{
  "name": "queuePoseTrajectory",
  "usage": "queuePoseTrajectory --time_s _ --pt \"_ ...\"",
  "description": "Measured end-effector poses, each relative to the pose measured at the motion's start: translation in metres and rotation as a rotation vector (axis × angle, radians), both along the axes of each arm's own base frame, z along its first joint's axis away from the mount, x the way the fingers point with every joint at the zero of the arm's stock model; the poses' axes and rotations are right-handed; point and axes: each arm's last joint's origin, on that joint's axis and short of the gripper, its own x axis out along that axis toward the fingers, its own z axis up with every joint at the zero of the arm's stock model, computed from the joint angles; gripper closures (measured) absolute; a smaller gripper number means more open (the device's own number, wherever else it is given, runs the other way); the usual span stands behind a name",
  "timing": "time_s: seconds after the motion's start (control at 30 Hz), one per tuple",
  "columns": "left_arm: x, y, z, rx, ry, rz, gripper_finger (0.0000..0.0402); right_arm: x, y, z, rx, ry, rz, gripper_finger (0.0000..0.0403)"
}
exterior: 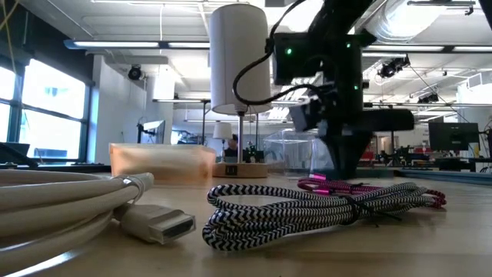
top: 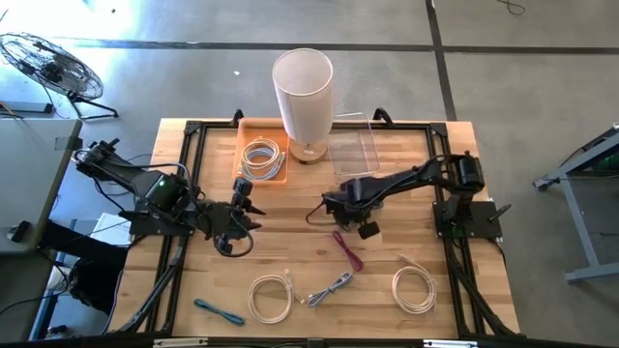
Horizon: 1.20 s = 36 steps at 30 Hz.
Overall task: Pick & Place USB Port
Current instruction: Put the top blue USB cable into the transparent bin
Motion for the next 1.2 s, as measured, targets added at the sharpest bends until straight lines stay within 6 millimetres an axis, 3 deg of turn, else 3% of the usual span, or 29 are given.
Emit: queuePoseTrajectory --time_s 0.27,0.4,0.6,0.77,0.97,1.2 --pt "-0.008 0.008 0.002 0.125 -0.008 0.090 0.0259 -0.027 0.003 0.070 -0.009 -0.116 -0.291 0.0389" --pt "-0.011 0.013 0.002 0.234 -0.029 0.204 0.0259 -0.041 0.004 0.110 0.066 -0.307 -0.498 0.0389" --pt "-0.015 0.021 0.004 0.403 -0.114 0.421 0.0259 -0.059 -0.014 0.155 0.049 -0.663 -0.797 0.0389" --pt "-0.017 0.024 0.006 0.559 -0.121 0.476 0.0259 -0.068 -0.054 0.175 0.047 -0.856 -0.999 0.0389" --pt "-0.018 0.025 0.006 0.670 -0.060 0.417 0.0259 -0.075 -0.100 0.179 0.112 -0.932 -1.121 0.0389" --pt "-0.026 0.029 0.001 0.733 0.035 0.379 0.0259 -0.078 -0.131 0.184 0.216 -1.035 -1.161 0.0389"
